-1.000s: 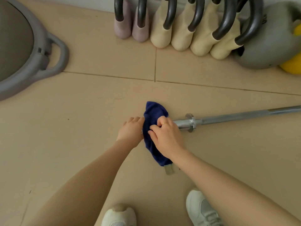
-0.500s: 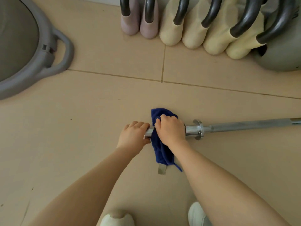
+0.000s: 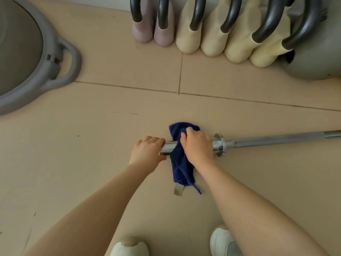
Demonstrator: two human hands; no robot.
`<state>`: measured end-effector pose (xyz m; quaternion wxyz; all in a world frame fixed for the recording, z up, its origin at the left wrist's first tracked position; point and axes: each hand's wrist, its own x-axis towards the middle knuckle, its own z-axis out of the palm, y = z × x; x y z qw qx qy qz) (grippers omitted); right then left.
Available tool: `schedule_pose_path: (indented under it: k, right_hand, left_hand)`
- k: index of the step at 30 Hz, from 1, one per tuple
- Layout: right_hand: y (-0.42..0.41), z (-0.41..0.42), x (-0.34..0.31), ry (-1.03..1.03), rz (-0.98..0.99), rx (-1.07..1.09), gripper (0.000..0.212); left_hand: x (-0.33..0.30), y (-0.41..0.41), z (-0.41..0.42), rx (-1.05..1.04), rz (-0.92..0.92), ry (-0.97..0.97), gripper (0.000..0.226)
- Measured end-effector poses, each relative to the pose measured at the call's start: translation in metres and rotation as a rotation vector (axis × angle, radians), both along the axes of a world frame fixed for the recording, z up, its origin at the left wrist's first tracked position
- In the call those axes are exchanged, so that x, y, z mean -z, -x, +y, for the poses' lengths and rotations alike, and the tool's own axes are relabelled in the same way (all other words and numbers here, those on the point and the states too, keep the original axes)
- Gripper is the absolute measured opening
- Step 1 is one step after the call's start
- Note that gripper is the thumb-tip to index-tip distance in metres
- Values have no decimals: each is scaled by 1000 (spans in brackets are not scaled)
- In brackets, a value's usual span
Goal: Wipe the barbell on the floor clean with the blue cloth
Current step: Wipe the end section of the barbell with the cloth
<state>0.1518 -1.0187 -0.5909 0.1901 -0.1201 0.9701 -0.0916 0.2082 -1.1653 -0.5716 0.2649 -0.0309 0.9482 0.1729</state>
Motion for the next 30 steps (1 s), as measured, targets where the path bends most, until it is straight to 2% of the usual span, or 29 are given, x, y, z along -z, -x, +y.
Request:
schedule_pose_path:
  k: [3,5,7,13,15,17,20,23,26,30]
  right_hand:
    - [-23,5,-9,92,129,-88,15]
    - [-27,10,-22,198,24,-94,18]
    - [-20,17,-42,352,-65,107,29]
    - [0,41,-81,971,48,1019,24]
    - [-1,50,-87,1042,134,1125,18]
    - [-4,52,-87,940,243,1052,18]
    - [-8,41,-68,730,222,848,37]
    - [-15,23,-35,408,143,444,35]
    - [-28,4,-17,139,132,146,34]
    - [-52,-22,-16,93,168,-108,51]
  left_hand:
    - [1,-1,1,15,-14,6,49]
    - [2,-2,1,10,-12,8,48]
    - [3,-3,1,1,-11,10,45]
    - [5,-2,0,-21,-27,-17,49]
    - [6,-2,0,-28,-61,-16,52]
    - [6,0,0,-64,-58,-33,58]
    - [7,-2,0,-91,92,-45,51]
    - [8,-8,2,-100,190,-54,38]
    - [17,-10,-1,-17,288,-16,43]
    - [18,-9,-6,35,317,-5,48]
